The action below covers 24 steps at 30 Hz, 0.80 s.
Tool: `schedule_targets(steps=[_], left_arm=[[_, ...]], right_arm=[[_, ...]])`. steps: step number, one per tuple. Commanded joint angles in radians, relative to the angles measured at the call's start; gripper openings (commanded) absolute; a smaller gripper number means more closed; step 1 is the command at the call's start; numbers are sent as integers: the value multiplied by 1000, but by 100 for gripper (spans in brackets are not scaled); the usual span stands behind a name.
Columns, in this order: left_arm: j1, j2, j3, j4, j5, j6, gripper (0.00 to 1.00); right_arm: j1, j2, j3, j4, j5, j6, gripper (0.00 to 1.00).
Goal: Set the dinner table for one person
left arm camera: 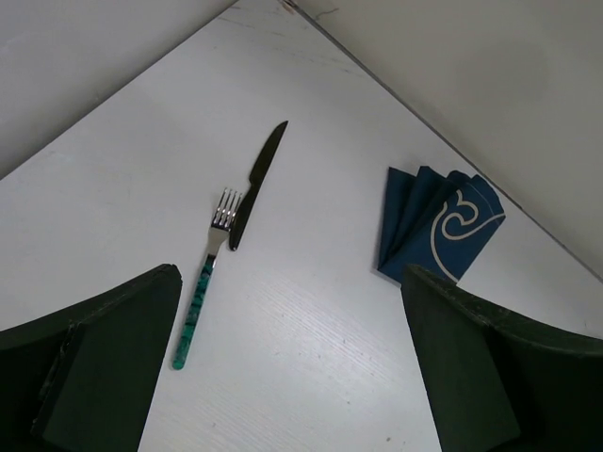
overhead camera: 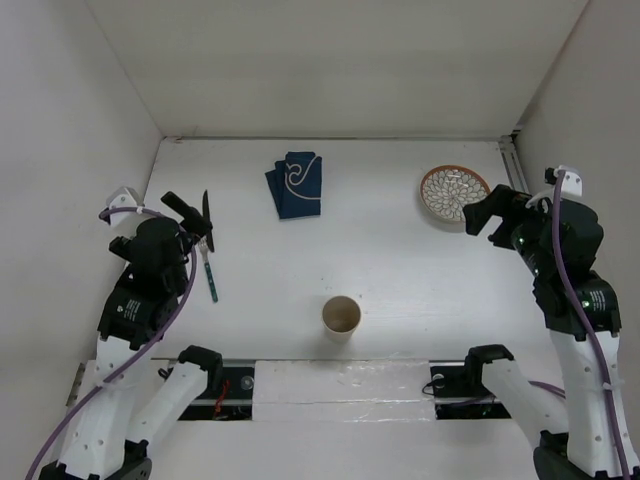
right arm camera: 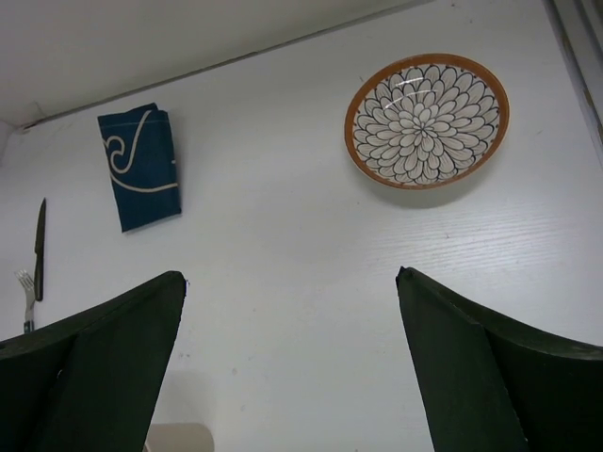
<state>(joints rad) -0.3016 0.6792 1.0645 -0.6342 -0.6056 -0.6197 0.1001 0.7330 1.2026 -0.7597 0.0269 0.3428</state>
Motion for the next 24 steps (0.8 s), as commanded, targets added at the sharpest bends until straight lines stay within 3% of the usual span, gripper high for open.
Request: schedule_targets(steps=[1, 6, 14, 16, 23, 24], left_arm=[[-4, 14, 37, 10, 18, -12, 100], [-4, 71, 37, 128, 133, 0, 100], [53, 435, 66, 367, 381, -74, 100], [65, 499, 55, 526, 479, -6, 100], [91, 885, 225, 752, 641, 175, 100], [111, 923, 264, 799, 740, 175, 100]], right_arm=[[9, -24, 5, 30, -14, -11, 100], [9, -24, -60, 115, -189, -1, 100], [27, 9, -179, 282, -392, 30, 100], [38, 9, -205, 307, -439, 39, 100], [116, 43, -262, 372, -479, 39, 100], [125, 52, -271, 372, -493, 39, 100]])
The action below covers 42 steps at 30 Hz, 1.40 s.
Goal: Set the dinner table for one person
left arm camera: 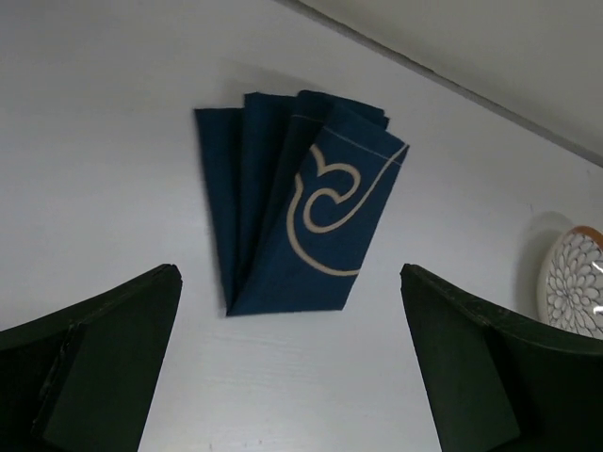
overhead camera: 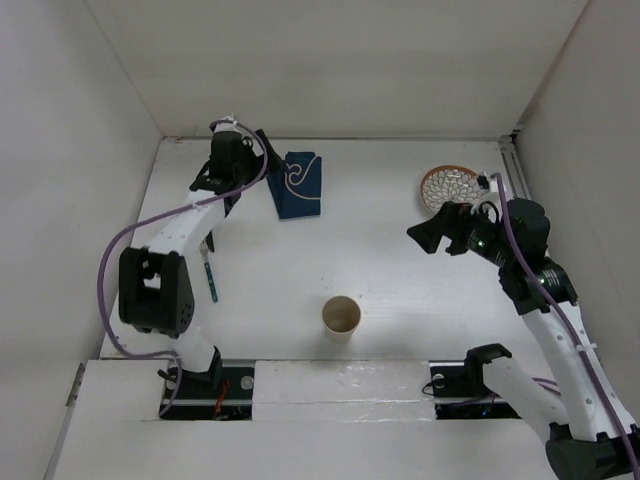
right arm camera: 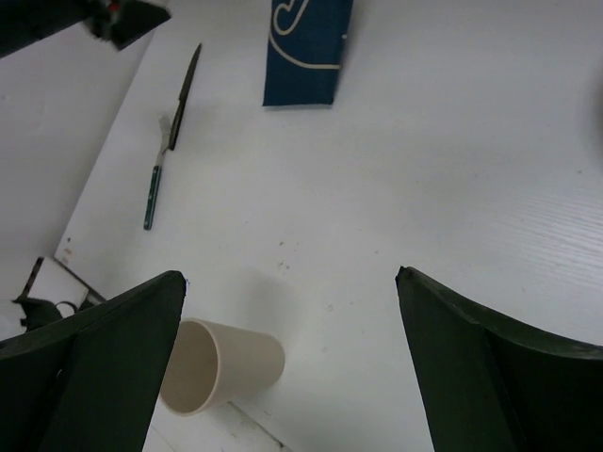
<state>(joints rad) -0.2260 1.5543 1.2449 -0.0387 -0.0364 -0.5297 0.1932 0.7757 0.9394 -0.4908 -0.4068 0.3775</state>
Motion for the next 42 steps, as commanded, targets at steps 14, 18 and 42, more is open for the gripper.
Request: schedule_targets(steps=[14, 18, 42], left_arm=[[165, 642, 490, 336, 816, 97, 100], [142, 651, 470, 381, 826, 85, 100], [77, 592, 390, 473, 889, 31, 17]], right_arm=[[190, 49, -10, 112, 37, -37, 100], [222, 91, -10, 142, 57, -37, 100], [333, 105, -1, 143, 181, -8, 100]])
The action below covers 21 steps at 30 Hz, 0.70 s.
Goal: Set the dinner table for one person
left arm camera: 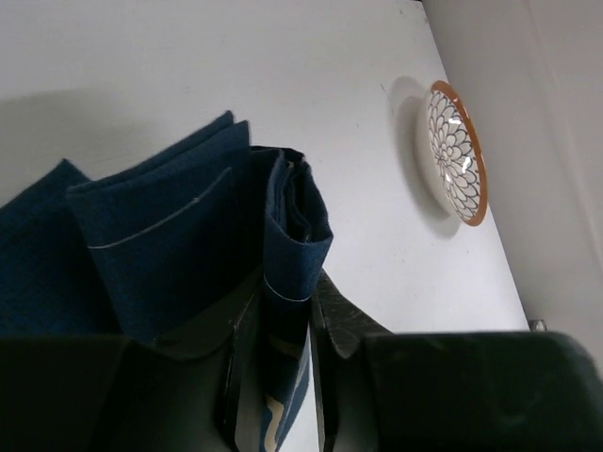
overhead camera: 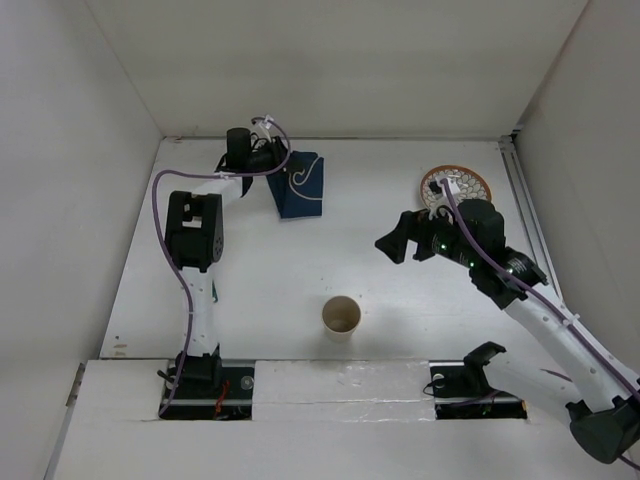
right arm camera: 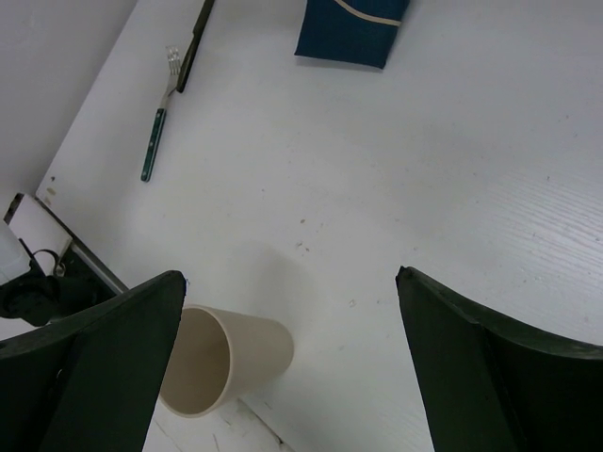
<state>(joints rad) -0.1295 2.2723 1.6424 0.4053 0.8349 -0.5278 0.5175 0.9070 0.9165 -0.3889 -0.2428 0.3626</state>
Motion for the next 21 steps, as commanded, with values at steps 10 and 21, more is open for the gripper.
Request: schedule_targets(steps=[10, 21], left_arm=[[-275, -494, -287, -111, -438, 238, 14], [-646, -551, -484, -206, -866, 310, 62]], right_arm=[[27, -80, 2, 30, 37, 27, 100], [36, -129, -18, -14, 102, 36, 100]])
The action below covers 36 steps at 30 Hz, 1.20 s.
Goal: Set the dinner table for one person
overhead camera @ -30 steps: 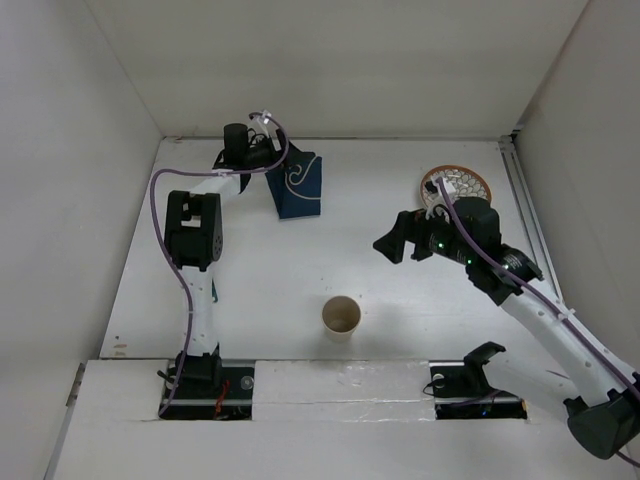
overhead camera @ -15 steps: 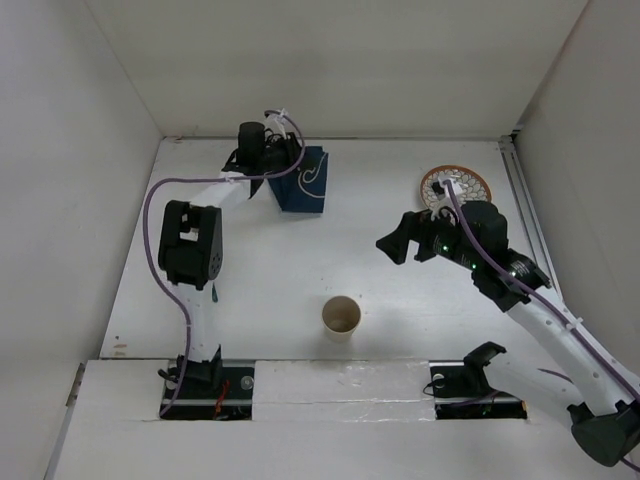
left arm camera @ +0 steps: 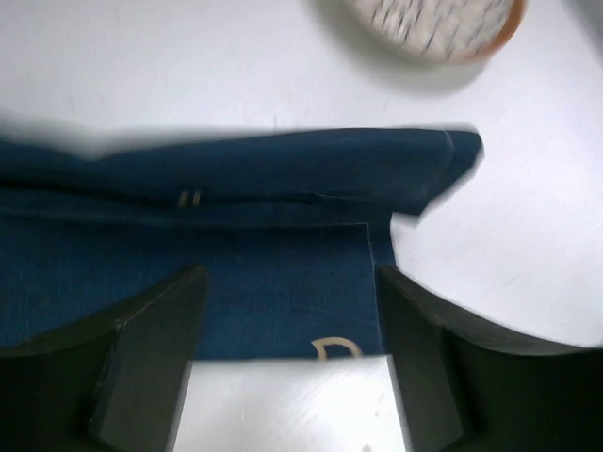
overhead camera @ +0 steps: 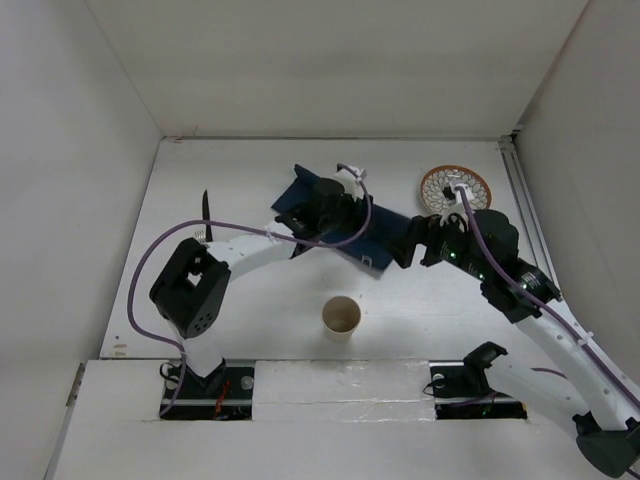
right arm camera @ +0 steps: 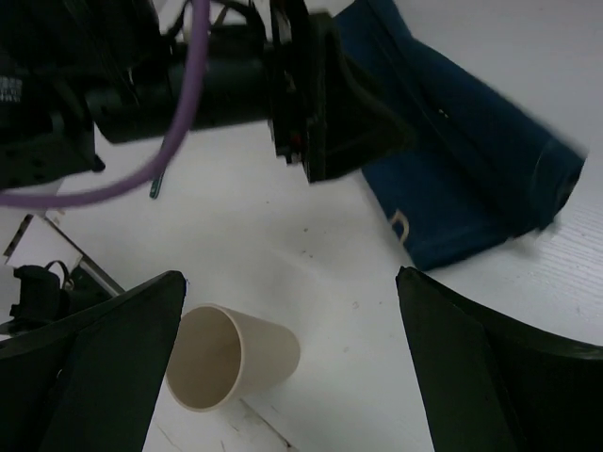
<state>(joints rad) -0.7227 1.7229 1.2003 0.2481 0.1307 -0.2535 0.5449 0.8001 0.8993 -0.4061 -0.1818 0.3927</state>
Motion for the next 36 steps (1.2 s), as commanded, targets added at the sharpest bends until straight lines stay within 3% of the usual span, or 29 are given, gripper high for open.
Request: schedule_targets(steps=[1, 2, 4, 5, 9, 14, 18, 24, 30, 36], left_arm=[[-101, -11, -51, -59, -207, 36, 68], [-116, -11, -51, -72, -254, 20, 87], [-116, -43, -61, -111, -340, -30, 91], [-116, -55, -61, -124, -374, -52, 98], [-66, -77, 5, -245, -554, -174, 100], [-51, -2, 149, -423, -697, -305, 100], [43, 146, 275, -507, -541, -366, 100], [108, 322, 496, -715, -479, -423, 100], [120, 397, 532, -793, -454, -480, 100], [167, 472, 541, -807, -368, -489, 100]], right_arm=[[9, -22, 0, -8, 65, 6, 100], [18, -35, 0, -8, 80, 6, 100], [18, -48, 0, -8, 102, 15, 100], [18, -48, 0, -8, 126, 15, 100], [18, -7, 0, 59, 151, 5, 100], [-29, 257, 85, 134, 182, -31, 100], [-98, 542, 248, 63, 182, -54, 100], [-128, 906, 456, -17, 257, -63, 100], [-83, 1051, 506, -68, 306, -94, 100], [-111, 1153, 524, -57, 199, -126, 100]])
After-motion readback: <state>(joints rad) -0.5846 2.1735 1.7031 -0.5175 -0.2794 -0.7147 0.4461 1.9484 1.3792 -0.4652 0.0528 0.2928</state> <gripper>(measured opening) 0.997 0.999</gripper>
